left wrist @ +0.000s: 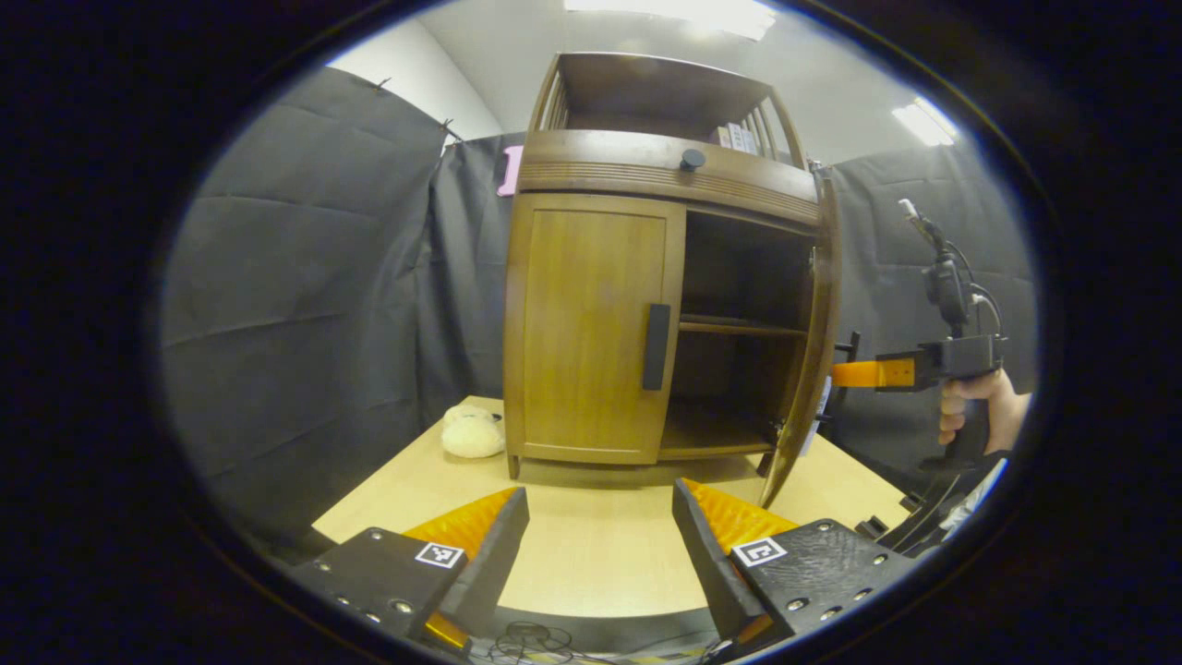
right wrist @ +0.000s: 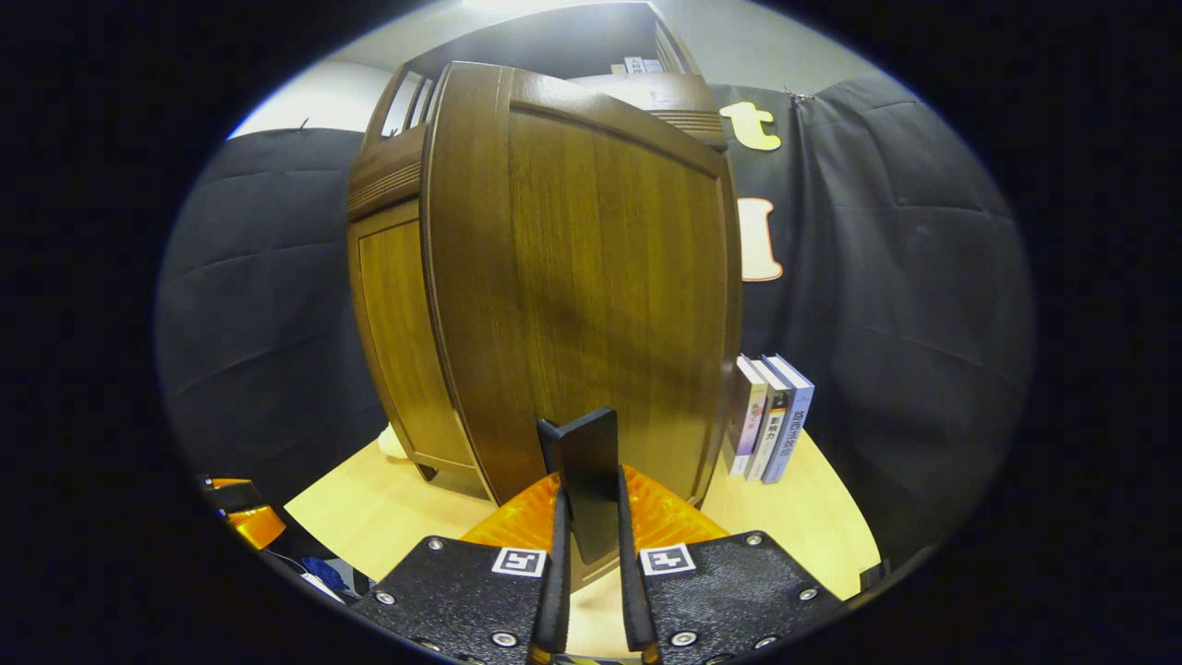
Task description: Open the right door of the double-door shoe cabinet with the right hand, and open the left door with the left hand.
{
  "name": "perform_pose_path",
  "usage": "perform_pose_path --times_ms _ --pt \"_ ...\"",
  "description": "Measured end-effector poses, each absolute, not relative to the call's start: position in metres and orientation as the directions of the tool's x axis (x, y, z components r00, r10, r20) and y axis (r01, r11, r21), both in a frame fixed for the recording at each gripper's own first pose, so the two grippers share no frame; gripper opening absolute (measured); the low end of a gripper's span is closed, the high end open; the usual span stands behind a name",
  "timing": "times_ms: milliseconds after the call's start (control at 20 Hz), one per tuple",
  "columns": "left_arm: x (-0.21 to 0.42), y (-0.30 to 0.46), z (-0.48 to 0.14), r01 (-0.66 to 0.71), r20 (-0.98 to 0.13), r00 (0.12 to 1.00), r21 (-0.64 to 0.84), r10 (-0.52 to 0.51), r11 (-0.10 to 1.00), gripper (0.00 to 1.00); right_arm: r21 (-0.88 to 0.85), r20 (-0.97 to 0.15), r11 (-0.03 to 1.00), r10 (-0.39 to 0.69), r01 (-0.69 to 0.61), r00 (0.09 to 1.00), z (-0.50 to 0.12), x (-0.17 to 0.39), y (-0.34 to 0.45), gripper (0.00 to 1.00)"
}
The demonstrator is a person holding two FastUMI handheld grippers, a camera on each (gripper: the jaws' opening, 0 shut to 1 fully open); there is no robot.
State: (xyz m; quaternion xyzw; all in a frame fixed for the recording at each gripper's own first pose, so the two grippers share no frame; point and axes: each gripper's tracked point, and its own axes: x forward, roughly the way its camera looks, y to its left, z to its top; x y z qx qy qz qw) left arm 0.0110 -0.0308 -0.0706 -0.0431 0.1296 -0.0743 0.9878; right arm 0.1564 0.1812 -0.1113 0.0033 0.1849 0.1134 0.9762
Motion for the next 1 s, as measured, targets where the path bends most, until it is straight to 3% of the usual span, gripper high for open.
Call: perform_pose_path --times_ms 150,200,250,400,450,500,550,750,1000 --pt "0.028 -0.055 -0.076 0.144 -0.265 0.949 -0.126 -0.173 0.981 0.90 0.073 -0.365 0.977 0.211 -0.199 0.907 -0.111 0.157 0.177 0.19" --pt "0.032 -0.065 -0.072 0.148 -0.262 0.948 -0.135 -0.179 0.980 0.84 0.081 -0.365 0.978 0.206 -0.190 0.908 -0.112 0.157 0.176 0.19" --pt "0.036 -0.075 -0.068 0.146 -0.262 0.948 -0.141 -0.179 0.979 0.90 0.085 -0.370 0.979 0.202 -0.183 0.907 -0.112 0.158 0.174 0.16" --pt "0.045 -0.103 -0.057 0.133 -0.258 0.951 -0.164 -0.173 0.977 0.90 0.106 -0.373 0.976 0.214 -0.188 0.903 -0.111 0.156 0.169 0.13" --pt "0.048 -0.111 -0.056 0.126 -0.266 0.949 -0.163 -0.167 0.978 0.84 0.115 -0.372 0.975 0.220 -0.191 0.902 -0.109 0.157 0.167 0.11" --pt "0.049 -0.121 -0.054 0.117 -0.268 0.951 -0.156 -0.156 0.981 0.89 0.120 -0.371 0.973 0.226 -0.195 0.901 -0.108 0.158 0.163 0.09" --pt "0.051 -0.129 -0.051 0.107 -0.267 0.953 -0.148 -0.144 0.983 0.84 0.124 -0.369 0.972 0.232 -0.200 0.900 -0.107 0.158 0.157 0.07" --pt "0.053 -0.154 -0.038 0.061 -0.269 0.959 -0.121 -0.091 0.991 0.84 0.119 -0.360 0.968 0.248 -0.220 0.899 -0.108 0.164 0.123 0.05" --pt "0.060 -0.170 -0.018 -0.039 -0.240 0.971 -0.093 0.016 0.995 0.84 0.194 -0.343 0.931 0.359 -0.308 0.868 -0.106 0.164 0.109 0.05"
